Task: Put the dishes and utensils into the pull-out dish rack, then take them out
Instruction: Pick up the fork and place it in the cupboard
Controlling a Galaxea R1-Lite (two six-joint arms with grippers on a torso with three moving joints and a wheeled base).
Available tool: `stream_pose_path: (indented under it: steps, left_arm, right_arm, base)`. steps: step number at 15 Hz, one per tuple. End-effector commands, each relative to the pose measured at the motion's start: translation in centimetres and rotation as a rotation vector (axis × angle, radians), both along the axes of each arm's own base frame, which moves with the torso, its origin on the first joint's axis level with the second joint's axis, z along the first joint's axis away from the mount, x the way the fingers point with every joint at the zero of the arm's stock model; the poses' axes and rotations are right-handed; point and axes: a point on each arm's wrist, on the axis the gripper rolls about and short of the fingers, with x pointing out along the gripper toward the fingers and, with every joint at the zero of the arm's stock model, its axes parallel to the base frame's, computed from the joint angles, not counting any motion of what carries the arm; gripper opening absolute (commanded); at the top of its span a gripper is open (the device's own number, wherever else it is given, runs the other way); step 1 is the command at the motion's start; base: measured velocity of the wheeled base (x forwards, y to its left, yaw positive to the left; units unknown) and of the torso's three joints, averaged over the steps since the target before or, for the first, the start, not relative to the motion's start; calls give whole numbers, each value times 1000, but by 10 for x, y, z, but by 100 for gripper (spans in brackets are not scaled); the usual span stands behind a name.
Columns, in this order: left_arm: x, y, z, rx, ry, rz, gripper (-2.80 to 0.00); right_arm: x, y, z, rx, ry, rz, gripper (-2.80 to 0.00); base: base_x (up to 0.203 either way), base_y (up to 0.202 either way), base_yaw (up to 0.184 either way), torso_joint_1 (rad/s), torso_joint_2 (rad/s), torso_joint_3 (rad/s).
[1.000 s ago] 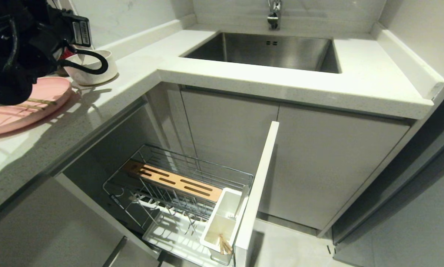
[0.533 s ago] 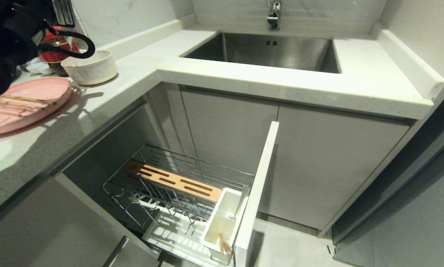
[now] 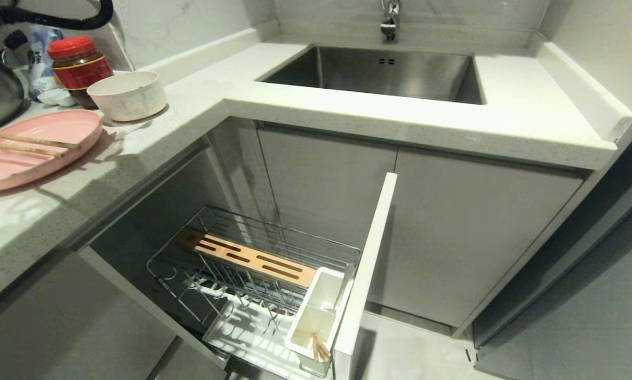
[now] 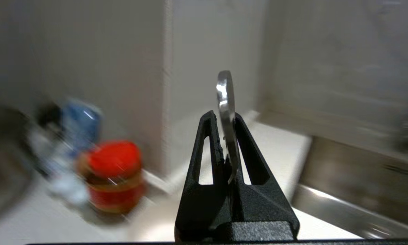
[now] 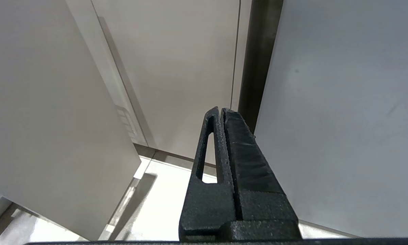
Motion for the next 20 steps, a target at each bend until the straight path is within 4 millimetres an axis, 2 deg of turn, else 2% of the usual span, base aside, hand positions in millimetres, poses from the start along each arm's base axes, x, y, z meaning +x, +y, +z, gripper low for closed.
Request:
stream_pose_path:
  steps: [1,4,8,11,17,20]
  left_arm:
    - [-31,-14,4,-99,57,-144,-280]
    - [-46,-32,-12,-211,213,-303,-280]
    - [-46,-54,-47,-258,396,-397,-280]
    - [-31,-72,-83,-237,525,-409,-280]
    - [-7,-116,-135,-176,702,-448,-280]
    - [4,-130,-158,-162,773,-440,-280]
  right_arm:
    - [2,0,-7,0,26,0,-280]
    - [2,0,-7,0,26,0,-280]
    - [2,0,-7,0,27,0,-280]
    - [2,0,-7,0,26,0,-280]
    - [2,0,-7,0,26,0,-280]
    - [2,0,-7,0,26,0,-280]
  base:
    - [0,0,0,0,0,0]
    - [0,0,0,0,0,0]
    - [0,0,0,0,0,0]
    - [0,0,0,0,0,0]
    - [0,0,0,0,0,0]
    - [0,0,0,0,0,0]
